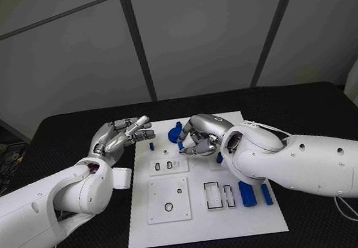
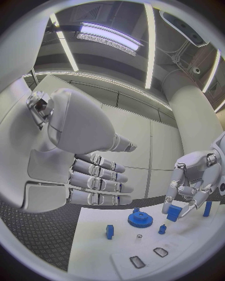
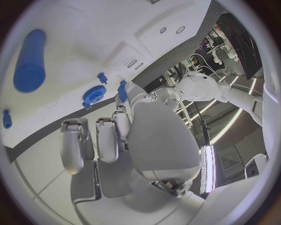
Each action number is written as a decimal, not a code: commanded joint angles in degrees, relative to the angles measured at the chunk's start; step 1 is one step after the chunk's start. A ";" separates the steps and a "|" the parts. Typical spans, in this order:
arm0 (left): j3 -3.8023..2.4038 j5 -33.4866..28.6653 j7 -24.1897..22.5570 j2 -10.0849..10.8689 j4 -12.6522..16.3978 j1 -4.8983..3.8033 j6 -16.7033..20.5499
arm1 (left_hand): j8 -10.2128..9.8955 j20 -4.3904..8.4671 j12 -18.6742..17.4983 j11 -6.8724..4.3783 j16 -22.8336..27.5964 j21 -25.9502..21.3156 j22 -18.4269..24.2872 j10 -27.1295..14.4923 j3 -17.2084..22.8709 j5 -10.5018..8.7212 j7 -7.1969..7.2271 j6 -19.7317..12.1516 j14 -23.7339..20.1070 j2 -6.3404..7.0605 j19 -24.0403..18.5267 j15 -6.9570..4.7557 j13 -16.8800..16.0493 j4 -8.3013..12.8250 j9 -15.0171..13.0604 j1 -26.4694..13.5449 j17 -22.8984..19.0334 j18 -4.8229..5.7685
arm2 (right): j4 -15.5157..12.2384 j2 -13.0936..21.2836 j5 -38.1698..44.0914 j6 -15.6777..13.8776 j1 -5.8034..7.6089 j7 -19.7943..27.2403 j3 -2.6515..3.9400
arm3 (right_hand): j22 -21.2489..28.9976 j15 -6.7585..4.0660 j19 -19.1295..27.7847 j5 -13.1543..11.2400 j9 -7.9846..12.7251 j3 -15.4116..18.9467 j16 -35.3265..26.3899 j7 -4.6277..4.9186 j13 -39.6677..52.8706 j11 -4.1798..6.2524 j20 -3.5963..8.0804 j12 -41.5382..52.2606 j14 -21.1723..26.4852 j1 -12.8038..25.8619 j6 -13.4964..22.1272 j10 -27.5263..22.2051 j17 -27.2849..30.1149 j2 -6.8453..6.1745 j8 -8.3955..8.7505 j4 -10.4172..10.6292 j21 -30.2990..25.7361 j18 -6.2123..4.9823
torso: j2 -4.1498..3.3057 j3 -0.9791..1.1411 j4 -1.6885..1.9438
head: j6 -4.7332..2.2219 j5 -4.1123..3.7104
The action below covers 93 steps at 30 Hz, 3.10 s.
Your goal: Assemble the parts on the task board
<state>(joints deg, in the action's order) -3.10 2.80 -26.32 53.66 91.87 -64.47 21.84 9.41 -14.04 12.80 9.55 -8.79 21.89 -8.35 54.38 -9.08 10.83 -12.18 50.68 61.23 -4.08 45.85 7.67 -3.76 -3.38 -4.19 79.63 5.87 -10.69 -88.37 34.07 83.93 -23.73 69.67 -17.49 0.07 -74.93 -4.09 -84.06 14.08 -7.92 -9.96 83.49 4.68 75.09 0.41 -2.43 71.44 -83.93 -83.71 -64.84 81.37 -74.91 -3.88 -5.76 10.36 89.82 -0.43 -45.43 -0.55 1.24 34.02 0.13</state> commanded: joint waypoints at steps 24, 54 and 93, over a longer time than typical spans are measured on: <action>-0.06 0.08 -0.21 -0.12 -0.03 -0.24 -0.65 | -0.39 0.02 -0.26 0.33 0.33 0.02 0.07 0.26 -0.03 -0.12 -0.20 0.31 -0.41 -0.36 0.14 0.11 0.02 0.53 0.08 0.09 0.09 0.27 | 0.03 -3.24 5.14 3.95 -1.76 -4.25 -1.67 | -15.07 -0.32 -5.94 0.24 -1.68 0.20 0.06 -0.76 0.15 0.14 0.34 -0.25 -3.56 -0.21 -1.13 -0.21 -3.56 1.19 -0.12 -0.43 0.18 0.43 | 0.00 0.14 -0.14 | 1.33 1.11; -0.06 0.08 0.04 -0.13 -0.14 -0.24 -0.76 | -0.43 0.01 -0.33 0.34 0.41 -0.01 0.11 0.30 -0.11 -0.11 -0.22 0.33 -0.42 -0.37 0.11 0.12 0.02 0.63 0.09 0.06 0.11 0.27 | 0.88 -4.17 5.31 5.23 -1.92 -5.10 -1.72 | -15.07 0.26 -5.94 0.30 -1.61 0.79 -0.81 0.35 -0.90 -0.72 -0.08 -1.87 -3.26 1.67 1.55 -1.18 -2.37 0.12 2.12 -0.81 0.18 0.43 | -0.03 0.11 -0.13 | 1.61 1.18; -0.06 0.08 0.58 -0.17 -0.17 -0.24 -0.95 | -0.51 0.01 -0.43 0.35 0.48 0.00 0.14 0.31 -0.22 -0.14 -0.23 0.33 -0.39 -0.38 0.14 0.13 0.03 0.72 0.10 -0.01 0.13 0.27 | 1.20 -4.56 7.05 4.72 -1.93 -4.95 -1.77 | -15.07 1.04 -5.94 -0.03 -1.16 1.79 -1.04 1.39 -1.89 -1.63 -0.85 -3.27 -3.25 3.90 5.32 -1.97 -2.24 -2.07 2.27 -0.46 0.18 0.43 | -0.02 0.13 -0.14 | 1.86 1.00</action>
<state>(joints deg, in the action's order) -3.10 2.80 -25.62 53.52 91.61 -64.61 21.52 9.18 -14.04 12.57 9.75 -8.65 21.89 -8.29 54.58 -9.24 10.83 -12.18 50.68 61.23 -4.08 45.85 7.67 -3.76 -2.91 -4.19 79.63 5.94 -10.68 -87.19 29.54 90.09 -19.22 67.70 -22.45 -1.66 -74.91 -3.46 -84.06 14.31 -9.14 -8.47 82.68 6.07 73.23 -1.13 -2.88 68.45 -84.14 -79.92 -60.07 79.83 -74.93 -5.57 -3.66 9.95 89.82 -0.43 -45.44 -0.44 1.07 35.79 1.08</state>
